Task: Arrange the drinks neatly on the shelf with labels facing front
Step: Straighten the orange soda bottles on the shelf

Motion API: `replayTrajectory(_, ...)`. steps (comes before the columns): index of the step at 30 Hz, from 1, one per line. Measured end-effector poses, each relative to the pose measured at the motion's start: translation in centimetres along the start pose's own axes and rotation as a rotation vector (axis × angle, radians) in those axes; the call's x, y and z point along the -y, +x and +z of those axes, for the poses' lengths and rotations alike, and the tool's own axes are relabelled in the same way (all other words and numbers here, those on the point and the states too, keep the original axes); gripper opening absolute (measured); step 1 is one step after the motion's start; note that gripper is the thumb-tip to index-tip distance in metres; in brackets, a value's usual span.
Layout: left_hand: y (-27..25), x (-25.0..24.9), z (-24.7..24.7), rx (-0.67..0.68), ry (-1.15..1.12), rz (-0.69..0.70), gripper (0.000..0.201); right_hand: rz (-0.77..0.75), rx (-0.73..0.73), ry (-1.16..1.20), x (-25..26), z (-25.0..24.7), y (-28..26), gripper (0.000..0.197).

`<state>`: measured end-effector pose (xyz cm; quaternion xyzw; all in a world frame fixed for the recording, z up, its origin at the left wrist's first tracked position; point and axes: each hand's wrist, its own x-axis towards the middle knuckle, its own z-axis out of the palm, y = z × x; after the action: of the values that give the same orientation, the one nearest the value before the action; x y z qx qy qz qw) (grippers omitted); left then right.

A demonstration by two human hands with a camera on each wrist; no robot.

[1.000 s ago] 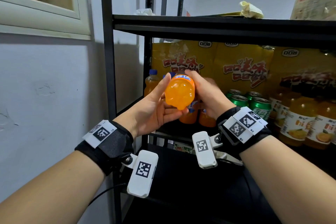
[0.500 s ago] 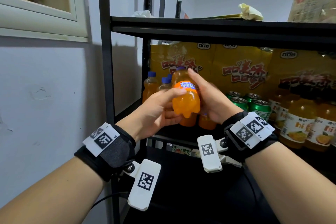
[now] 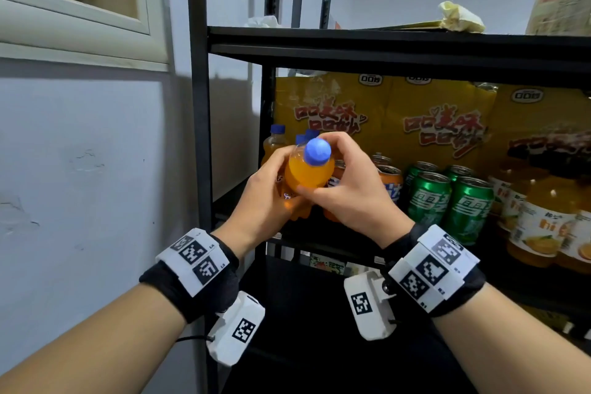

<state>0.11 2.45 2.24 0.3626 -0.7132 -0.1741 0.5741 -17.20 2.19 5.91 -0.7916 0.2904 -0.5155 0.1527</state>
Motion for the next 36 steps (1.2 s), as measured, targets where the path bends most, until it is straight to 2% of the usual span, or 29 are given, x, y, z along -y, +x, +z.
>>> replayTrajectory(4, -0.5, 0.5, -0.6, -0.081, 0.108, 0.086, 0.065, -0.089, 0.016, -0.028, 0.4, 1.4, -0.6, 0.058)
replayTrajectory(8, -0.9, 0.7, -1.0, -0.076, 0.102, 0.106, 0.067, -0.094, 0.017, 0.010, 0.6, 1.8, -0.3, 0.057)
replayTrajectory(13, -0.6, 0.7, -1.5, -0.082, 0.072, 0.044, 0.066, 0.011, 0.060, 0.071, 0.6, 1.7, 1.2, 0.062)
replayTrajectory(16, -0.4, 1.3, -1.8, -0.113, -0.032, -0.031, 0.064, 0.095, 0.113, 0.097, 0.7, 1.1, 2.6, 0.065)
replayTrajectory(18, -0.2, 2.3, -2.1, -0.164, -0.041, -0.107, 0.069, 0.158, 0.075, 0.063, 0.5, 0.3, 3.9, 0.067)
replayTrajectory(21, 0.3, 4.2, -2.6, -0.182, 0.017, -0.209, 0.078, 0.240, -0.027, 0.011, -0.2, -0.7, 6.0, 0.056)
replayTrajectory(24, 0.7, 5.8, -2.9, -0.215, 0.018, -0.252, 0.075, 0.307, 0.001, -0.115, -1.6, -0.6, 7.8, 0.048)
replayTrajectory(30, 1.9, 7.4, -2.5, -0.233, -0.001, -0.322, 0.063, 0.301, 0.208, -0.303, -3.6, 0.8, 9.3, 0.057)
replayTrajectory(36, 2.5, 8.4, -2.0, -0.251, 0.011, -0.359, 0.065, 0.242, 0.202, -0.307, -4.4, 0.5, 9.6, 0.035)
